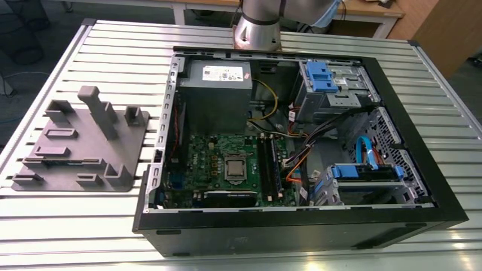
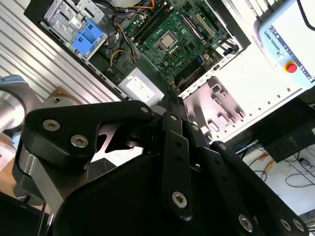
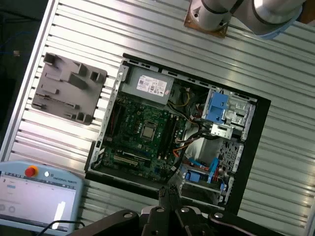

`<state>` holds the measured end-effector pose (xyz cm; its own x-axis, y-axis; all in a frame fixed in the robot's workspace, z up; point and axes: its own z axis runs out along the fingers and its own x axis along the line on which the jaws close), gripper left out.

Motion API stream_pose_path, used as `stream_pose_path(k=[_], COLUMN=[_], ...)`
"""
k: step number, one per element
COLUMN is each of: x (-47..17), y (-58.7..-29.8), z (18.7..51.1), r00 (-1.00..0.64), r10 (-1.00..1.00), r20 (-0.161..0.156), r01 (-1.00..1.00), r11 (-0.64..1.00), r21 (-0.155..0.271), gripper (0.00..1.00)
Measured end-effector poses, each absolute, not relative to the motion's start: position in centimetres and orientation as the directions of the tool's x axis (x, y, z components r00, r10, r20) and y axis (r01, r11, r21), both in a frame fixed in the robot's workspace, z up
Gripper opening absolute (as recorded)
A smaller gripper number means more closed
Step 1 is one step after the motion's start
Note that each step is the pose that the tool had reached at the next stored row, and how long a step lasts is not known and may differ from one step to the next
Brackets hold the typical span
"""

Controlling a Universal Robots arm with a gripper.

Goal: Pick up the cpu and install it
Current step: 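Install the first cpu locking lever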

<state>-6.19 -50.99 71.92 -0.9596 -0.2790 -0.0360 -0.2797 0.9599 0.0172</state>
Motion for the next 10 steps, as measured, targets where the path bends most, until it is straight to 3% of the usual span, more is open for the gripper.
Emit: stream_pose_path(k=[10], x=[-6.19], y=[-50.99], z=[71.16], r00=[-0.96], r10=[-0.279], r20=[-0.033], r01=[-0.28], r11=[0.96], r21=[0.018], gripper=[0.11])
